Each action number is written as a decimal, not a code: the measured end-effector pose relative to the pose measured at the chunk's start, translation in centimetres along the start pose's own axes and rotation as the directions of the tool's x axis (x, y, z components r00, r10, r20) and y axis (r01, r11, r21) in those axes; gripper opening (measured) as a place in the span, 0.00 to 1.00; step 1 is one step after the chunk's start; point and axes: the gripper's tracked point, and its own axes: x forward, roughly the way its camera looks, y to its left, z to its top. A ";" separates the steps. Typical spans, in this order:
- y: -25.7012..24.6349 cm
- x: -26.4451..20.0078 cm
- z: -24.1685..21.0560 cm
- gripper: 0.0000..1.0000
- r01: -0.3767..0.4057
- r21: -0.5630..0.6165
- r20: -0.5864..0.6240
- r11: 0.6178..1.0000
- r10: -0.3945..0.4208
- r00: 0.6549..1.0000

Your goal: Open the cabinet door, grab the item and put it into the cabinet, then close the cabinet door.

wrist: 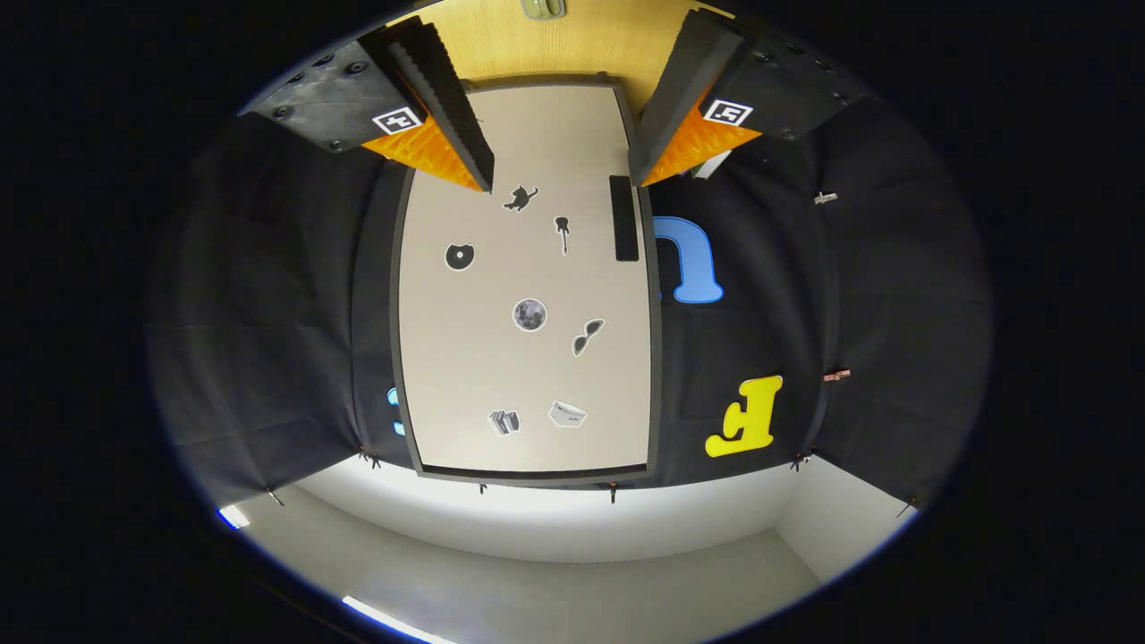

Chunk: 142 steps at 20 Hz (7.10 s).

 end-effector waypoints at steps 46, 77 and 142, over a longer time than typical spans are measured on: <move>7.3 22.6 -8.2 0.49 0.069 0.011 -0.107 0.998 -0.068 0.992; 3.9 14.7 -7.8 0.11 -0.054 0.038 -0.113 0.998 0.058 0.992; -7.2 10.0 -3.9 0.07 -0.110 -0.007 0.083 0.994 0.110 0.990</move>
